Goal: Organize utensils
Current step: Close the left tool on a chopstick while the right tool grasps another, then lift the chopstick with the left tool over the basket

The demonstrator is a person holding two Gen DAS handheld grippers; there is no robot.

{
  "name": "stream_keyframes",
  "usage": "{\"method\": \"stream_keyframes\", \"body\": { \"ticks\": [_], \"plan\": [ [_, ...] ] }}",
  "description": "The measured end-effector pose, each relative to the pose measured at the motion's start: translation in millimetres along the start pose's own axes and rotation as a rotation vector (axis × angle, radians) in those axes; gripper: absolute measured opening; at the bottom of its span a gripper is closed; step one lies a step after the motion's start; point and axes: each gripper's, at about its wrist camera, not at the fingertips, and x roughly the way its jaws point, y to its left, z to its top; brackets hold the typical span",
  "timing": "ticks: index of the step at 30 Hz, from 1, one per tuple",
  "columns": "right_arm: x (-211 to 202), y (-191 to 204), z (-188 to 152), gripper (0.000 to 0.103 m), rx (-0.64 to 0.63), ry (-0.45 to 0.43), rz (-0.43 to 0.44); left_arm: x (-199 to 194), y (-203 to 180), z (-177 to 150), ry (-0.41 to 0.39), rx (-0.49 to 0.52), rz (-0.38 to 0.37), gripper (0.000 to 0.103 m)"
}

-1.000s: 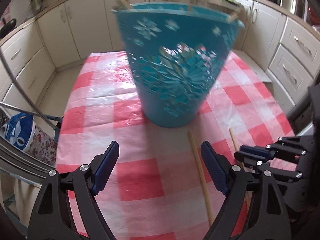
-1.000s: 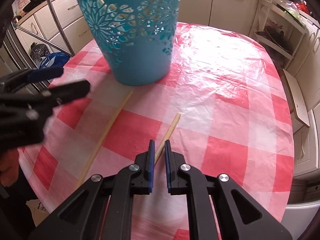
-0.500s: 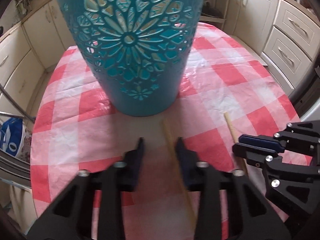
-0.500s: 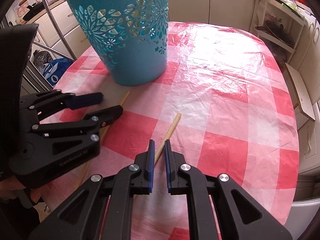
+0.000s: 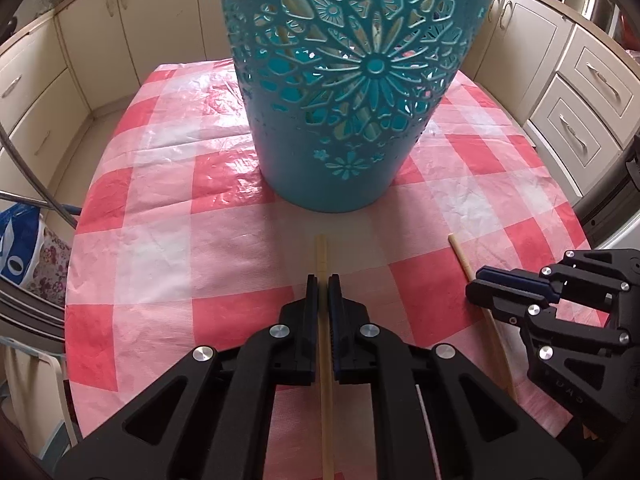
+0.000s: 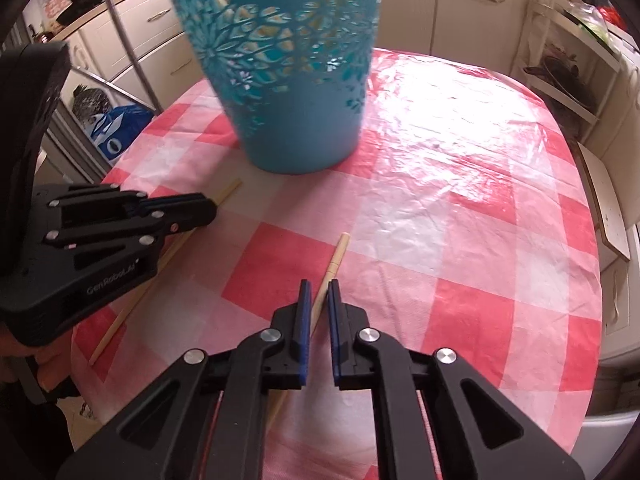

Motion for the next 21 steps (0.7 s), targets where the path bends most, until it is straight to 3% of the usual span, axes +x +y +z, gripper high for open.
{"method": "stream_keyframes", "body": {
  "ticks": [6, 8, 16, 21],
  "plan": [
    [2, -3, 4, 0.009, 0.01, 0.004, -0.012, 3, -5, 3, 0.0, 0.018, 0.009, 0.008],
    [3, 1, 4, 0.009, -0.015, 0.003, -0.028, 4, -7, 3, -0.006, 0.032, 0.007, 0.005],
    [3, 2, 6, 0.006, -0.014, 0.012, -0.018, -7, 0, 3, -0.044, 0.001, -0.055, 0.005],
    [4, 6, 5, 0.006, -0.037, 0.011, -0.041, 3, 2, 1, -0.007, 0.001, -0.029, 0.006]
  ]
}}
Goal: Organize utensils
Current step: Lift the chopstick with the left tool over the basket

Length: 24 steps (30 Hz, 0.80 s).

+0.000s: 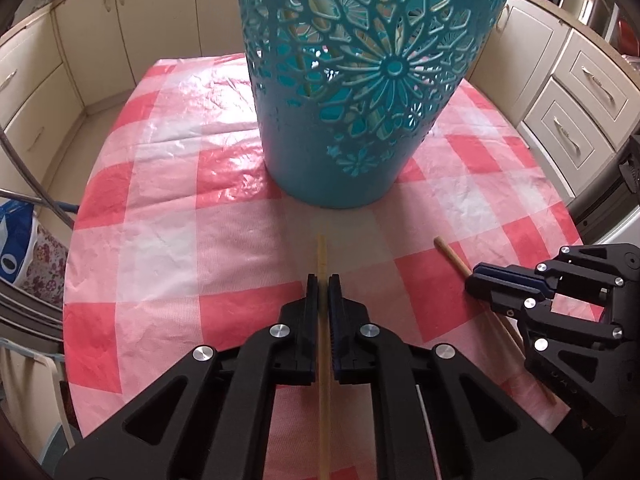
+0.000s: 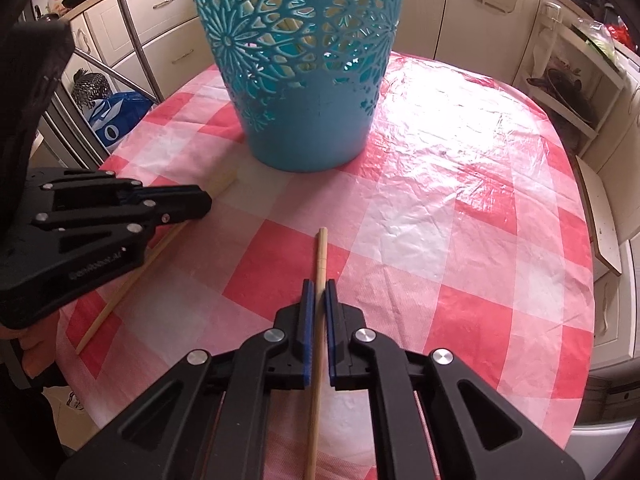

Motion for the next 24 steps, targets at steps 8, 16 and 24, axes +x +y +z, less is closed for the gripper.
{"method": "stream_keyframes", "body": {
  "ticks": [8, 16, 24],
  "plan": [
    [-4, -5, -1, 0.006, 0.033, -0.004, 0.027, -9, -9, 1, -0.011, 0.048, -0.029, 0.005],
    [-4, -8, 0, 0.005, 0.044, -0.002, 0.025, -38, -18, 3, -0.066, 0.071, -0.18, 0.005],
    [-1, -7, 0, 0.005, 0.043, 0.006, 0.022, -71, -25, 9, -0.168, 0.11, -0.279, 0.005]
  ]
}}
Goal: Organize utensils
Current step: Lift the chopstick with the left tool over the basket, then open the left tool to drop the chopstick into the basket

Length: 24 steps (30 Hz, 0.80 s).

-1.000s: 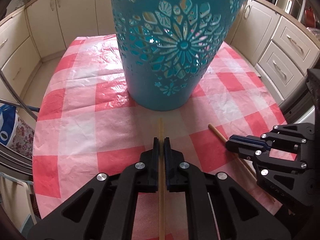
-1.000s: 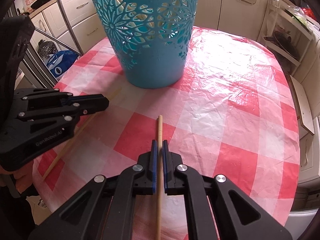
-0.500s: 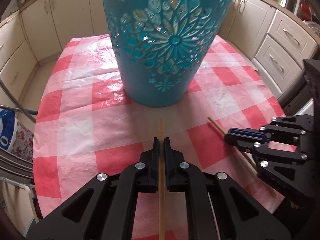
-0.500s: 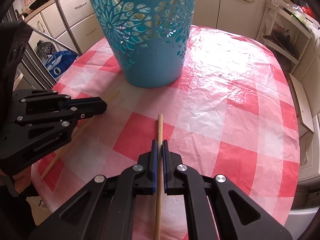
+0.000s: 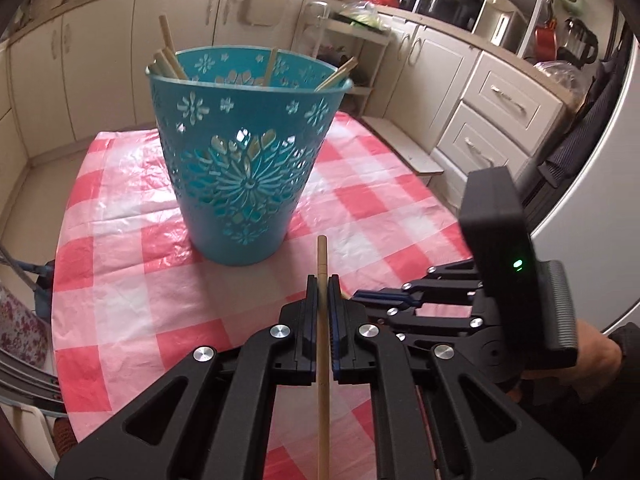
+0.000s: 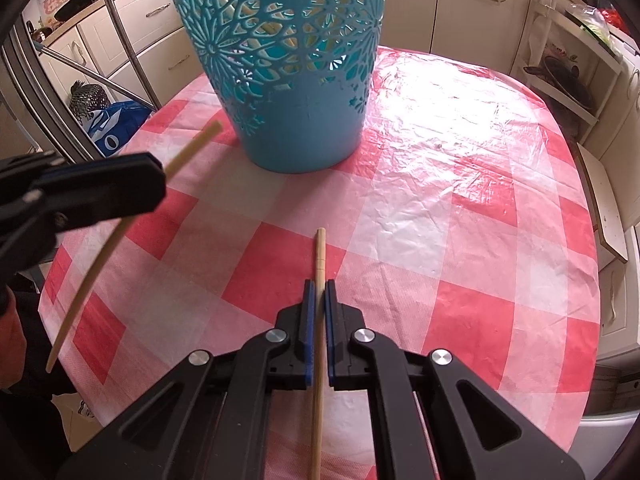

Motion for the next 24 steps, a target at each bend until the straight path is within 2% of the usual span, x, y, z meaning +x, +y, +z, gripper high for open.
{"method": "stream_keyframes", "body": {
  "ticks": [4, 7, 11, 14, 24],
  "plan": [
    [0, 2, 0, 0.005, -0.003, 0.0, -0.005, -24, 1, 15, -0.084, -0.022, -0.068, 0.005],
    [1, 3, 0, 0.005, -0.005, -0.001, -0.008, -56, 7, 34, -0.199, -0.052, -0.109, 0.005],
    [1, 3, 0, 0.005, -0.005, -0.002, -0.006, -85, 17, 68, -0.358, -0.119, -0.09, 0.005],
    [0, 2, -1, 0.006, -0.002, -0.005, -0.002, -95, 24, 88, -0.439, -0.171, -0.07, 0.005],
    [1, 1, -2, 0.006, -0.005, -0.008, -0.004, -97, 36, 135, -0.611, -0.258, 0.0, 0.005]
  ]
}}
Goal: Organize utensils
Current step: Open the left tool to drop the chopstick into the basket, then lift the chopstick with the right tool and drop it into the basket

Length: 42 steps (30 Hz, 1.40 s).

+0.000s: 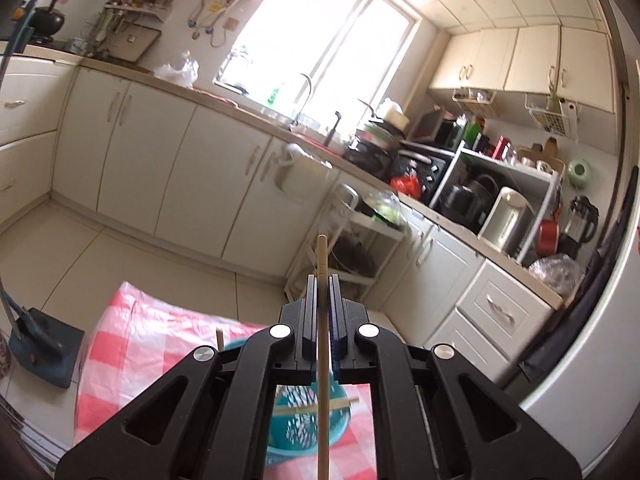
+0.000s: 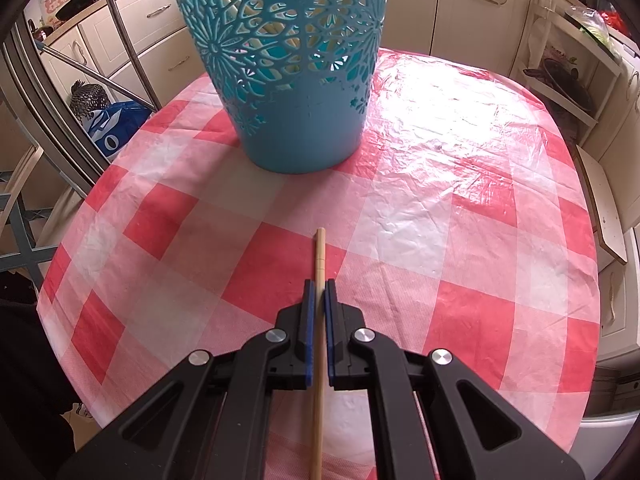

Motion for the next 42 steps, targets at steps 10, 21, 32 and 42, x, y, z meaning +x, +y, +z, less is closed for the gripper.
{"method": "stream_keyframes", "body": {
  "ticks": [10, 21, 32, 42],
  "plan": [
    [-1, -2, 0, 0.006, 0.0, -0.005, 0.005, 32, 7, 12, -0.181, -0.032, 0.149, 0.005],
    [1, 1, 4, 0.006, -0.015, -0.005, -0.006, 59, 25, -18, -0.157, -0.01, 0.275, 0.005],
    [0, 2, 3, 0.006, -0.02, -0.005, -0.007, 46, 26, -45, 0.005, 0.061, 0.307, 0.029],
    [-3, -9, -2, 0.006, 0.021, -0.01, 0.039, -56, 50, -67, 0.042, -0.049, 0.368, 0.064]
  ]
}}
